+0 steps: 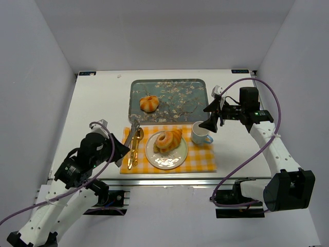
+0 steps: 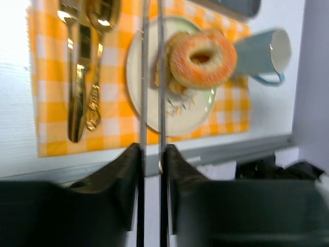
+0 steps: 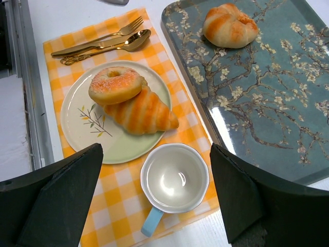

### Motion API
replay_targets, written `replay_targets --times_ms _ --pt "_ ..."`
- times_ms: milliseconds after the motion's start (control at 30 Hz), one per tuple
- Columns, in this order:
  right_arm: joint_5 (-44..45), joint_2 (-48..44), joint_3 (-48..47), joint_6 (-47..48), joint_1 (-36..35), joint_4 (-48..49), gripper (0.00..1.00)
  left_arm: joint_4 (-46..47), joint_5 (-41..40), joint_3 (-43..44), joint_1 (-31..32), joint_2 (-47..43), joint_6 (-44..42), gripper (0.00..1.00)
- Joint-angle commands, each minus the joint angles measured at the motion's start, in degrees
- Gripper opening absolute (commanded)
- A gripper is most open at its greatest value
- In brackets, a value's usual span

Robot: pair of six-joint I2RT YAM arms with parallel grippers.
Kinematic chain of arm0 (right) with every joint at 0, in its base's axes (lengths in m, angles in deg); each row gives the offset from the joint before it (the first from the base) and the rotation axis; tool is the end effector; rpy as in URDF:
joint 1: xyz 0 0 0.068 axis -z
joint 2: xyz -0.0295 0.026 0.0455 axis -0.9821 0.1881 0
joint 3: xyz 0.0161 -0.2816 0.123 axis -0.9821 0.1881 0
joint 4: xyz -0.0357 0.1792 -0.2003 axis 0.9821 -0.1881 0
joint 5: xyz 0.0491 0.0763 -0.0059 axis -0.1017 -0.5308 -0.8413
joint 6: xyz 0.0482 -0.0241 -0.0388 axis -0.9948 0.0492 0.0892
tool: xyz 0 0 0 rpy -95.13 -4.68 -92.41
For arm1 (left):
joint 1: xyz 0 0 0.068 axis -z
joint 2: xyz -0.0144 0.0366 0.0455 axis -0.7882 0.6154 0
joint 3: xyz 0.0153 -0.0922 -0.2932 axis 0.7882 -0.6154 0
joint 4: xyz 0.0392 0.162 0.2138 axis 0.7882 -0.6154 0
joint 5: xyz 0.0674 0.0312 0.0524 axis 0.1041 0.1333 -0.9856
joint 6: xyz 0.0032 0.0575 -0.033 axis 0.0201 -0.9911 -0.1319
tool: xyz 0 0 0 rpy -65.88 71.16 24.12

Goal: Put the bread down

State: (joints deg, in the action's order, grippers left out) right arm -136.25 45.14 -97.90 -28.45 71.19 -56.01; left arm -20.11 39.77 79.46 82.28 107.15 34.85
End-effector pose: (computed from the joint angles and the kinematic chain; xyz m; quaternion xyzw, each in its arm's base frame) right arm 0.2514 0.0791 0.3469 -0.4796 0.6597 0.3158 0.4848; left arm 0.0788 -0.0472 0.3011 -0.1193 0.8910 -0.2768 0.3394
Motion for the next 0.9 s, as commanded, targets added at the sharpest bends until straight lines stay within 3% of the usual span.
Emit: replay_targets --times_ms 0,33,100,133,200,267,300,333,433,500,633,700,867 --pt "-1.9 -0.7 -0.2 0.5 0.2 0.0 0.89 3.2 -10.6 2.6 0.1 1.3 0.2 0.32" --pt "-2.0 -0.7 -0.2 0.3 0.1 0.1 0.89 3.5 -13.1 2.9 0.1 2.9 0.1 0.21" --pt "-2.3 -0.6 -0.1 0.1 0.2 0.5 0.89 4.9 -20.9 3.1 0.1 5.8 -1.2 0.12" --pt "-2.3 -0.6 -0.2 0.1 0.2 0.5 0.89 6.4 -23.4 3.4 0.1 9.7 -2.7 0.03" --pt "-2.2 -0.5 -0.4 0.4 0.2 0.3 0.89 9.4 -27.6 3.9 -0.5 14.1 -5.3 0.00" --pt "-1.9 -0.5 -0.9 1.5 0.2 -0.3 0.89 13.5 -26.7 5.9 -4.8 22.1 -12.2 0.00" --pt "-1.7 -0.5 -1.1 1.8 0.2 -0.5 0.89 14.8 -22.3 6.5 -8.2 24.9 -15.0 0.00" --pt "-1.7 -0.5 -1.1 2.1 0.1 -0.6 0.89 16.5 -18.9 6.8 -15.2 27.6 -20.0 0.00" --pt "-2.2 -0.8 -0.9 2.1 0.2 -0.6 0.89 23.7 -9.9 5.6 -26.9 36.7 -26.0 0.00" --pt "-2.4 -1.2 -0.3 1.7 0.2 -0.1 0.89 28.8 -7.3 4.6 -30.2 42.9 -32.2 0.00" --pt "-2.4 -1.7 0.8 0.7 0.2 1.9 0.89 32.9 -5.7 5.7 -33.5 52.9 -40.4 0.11" --pt "-2.4 -1.6 0.9 0.3 0.2 2.1 0.90 34.4 -5.3 5.8 -33.7 56.4 -41.2 0.25" --pt "-1.8 -1.2 0.6 1.1 0.2 1.6 0.89 33.7 -2.4 6.8 -35.9 60.8 -40.8 0.39"
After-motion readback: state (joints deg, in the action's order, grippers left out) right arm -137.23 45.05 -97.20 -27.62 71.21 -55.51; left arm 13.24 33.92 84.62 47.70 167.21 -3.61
